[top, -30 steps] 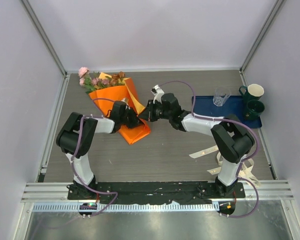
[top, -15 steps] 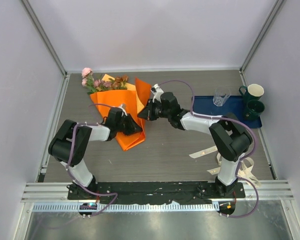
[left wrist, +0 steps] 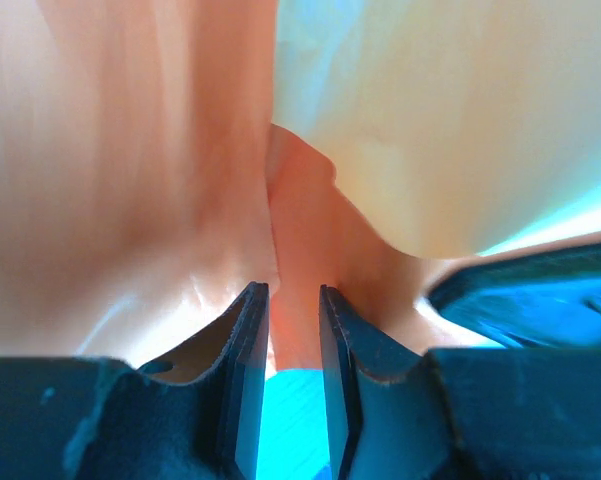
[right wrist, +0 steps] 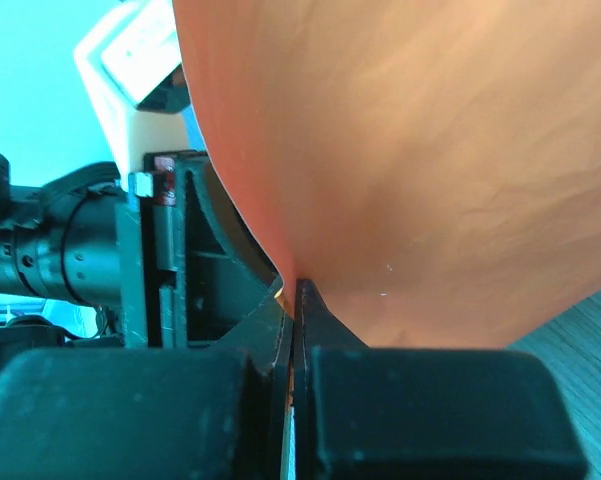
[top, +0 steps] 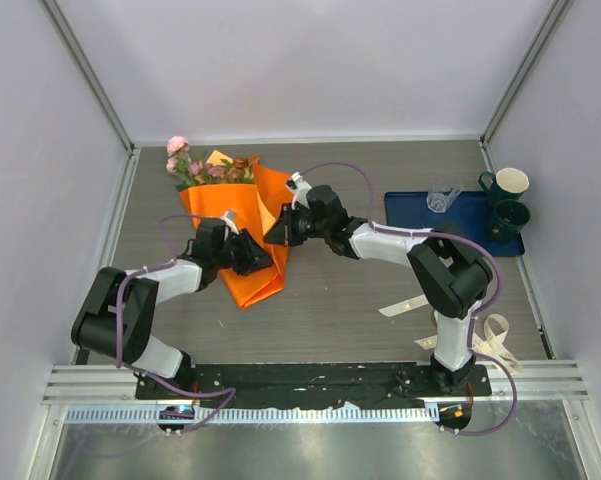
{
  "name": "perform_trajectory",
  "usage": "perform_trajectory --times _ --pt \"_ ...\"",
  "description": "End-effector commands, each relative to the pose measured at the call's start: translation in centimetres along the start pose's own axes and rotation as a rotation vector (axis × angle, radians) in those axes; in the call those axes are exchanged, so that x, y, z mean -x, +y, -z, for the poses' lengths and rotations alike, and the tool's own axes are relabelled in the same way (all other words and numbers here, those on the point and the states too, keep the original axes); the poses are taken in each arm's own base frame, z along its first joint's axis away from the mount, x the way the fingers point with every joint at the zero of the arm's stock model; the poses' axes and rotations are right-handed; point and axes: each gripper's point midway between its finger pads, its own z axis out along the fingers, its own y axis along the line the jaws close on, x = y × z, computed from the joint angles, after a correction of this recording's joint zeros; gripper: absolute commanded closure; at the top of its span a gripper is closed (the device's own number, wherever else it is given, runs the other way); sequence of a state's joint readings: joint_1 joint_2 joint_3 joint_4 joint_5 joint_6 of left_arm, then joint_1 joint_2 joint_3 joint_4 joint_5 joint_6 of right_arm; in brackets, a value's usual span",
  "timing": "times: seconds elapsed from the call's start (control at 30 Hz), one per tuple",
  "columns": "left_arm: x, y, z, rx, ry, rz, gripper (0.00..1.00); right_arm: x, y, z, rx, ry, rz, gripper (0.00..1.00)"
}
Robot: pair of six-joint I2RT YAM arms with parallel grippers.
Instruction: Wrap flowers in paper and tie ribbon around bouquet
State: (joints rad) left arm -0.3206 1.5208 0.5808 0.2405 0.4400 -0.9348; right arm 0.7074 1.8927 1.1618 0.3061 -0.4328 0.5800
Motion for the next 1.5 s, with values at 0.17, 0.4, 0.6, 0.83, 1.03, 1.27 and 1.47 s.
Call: perform_trajectory --times 0.17,0.4,0.6,0.83,1.03,1.27,1.47 --pt "5.4 -0.7 6.7 -0.023 -0.173 0.064 0.77 1.1 2.3 -0.8 0.046 -0.010 0.059 1.00" --pt "9.0 4.3 6.1 0.193 -0.263 0.082 0.78 1.0 3.2 -1.6 0.056 -0.001 0.070 1.00" --pt "9.7 6.0 3.6 0.200 -0.282 0.151 0.78 0.4 3.6 -3.4 0.055 0.038 0.079 1.00" --pt "8.6 7.6 1.4 0.207 -0.223 0.176 0.80 -1.3 4.5 -6.7 0.104 0.112 0.034 1.00" --pt "7.7 8.1 0.8 0.198 -0.201 0.192 0.82 -3.8 3.8 -8.5 0.124 0.173 -0.017 1.00" --pt "8.2 5.7 4.6 0.215 -0.268 0.157 0.74 -5.2 2.4 -9.3 0.106 0.199 -0.010 1.00" --pt "8.1 3.8 10.0 0.269 -0.354 0.122 0.56 -5.3 2.0 -9.8 0.098 0.203 -0.005 1.00"
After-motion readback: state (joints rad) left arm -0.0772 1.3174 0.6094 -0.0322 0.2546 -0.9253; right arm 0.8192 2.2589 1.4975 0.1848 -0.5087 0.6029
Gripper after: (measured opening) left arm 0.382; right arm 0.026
